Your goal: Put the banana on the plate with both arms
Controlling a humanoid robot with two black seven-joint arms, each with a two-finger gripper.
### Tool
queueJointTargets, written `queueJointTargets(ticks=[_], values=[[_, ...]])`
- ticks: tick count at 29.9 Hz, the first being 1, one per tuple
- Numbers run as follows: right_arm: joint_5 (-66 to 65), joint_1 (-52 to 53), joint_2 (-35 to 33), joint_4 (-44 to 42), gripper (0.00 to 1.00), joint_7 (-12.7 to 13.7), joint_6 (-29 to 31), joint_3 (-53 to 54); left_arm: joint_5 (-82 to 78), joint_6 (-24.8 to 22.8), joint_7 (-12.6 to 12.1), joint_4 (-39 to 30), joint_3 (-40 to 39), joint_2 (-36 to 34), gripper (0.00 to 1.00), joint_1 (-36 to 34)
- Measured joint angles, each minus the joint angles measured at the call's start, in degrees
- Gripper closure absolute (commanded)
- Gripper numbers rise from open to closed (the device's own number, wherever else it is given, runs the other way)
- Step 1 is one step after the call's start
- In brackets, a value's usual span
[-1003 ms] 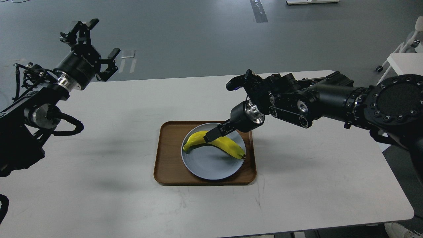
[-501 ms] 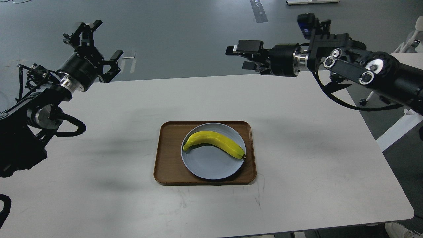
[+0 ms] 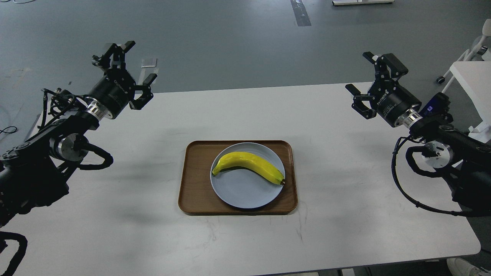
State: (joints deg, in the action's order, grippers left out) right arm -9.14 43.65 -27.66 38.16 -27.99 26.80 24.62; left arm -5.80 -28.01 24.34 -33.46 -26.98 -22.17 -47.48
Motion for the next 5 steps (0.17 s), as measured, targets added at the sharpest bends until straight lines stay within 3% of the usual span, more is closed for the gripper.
queueJointTargets(ticks=[5], values=[[0.1,-3.1,-0.3,0.7,0.00,0.0,0.5,1.2,-0.1,0.0,0.0,0.2,0.0,1.4,0.00,1.6]])
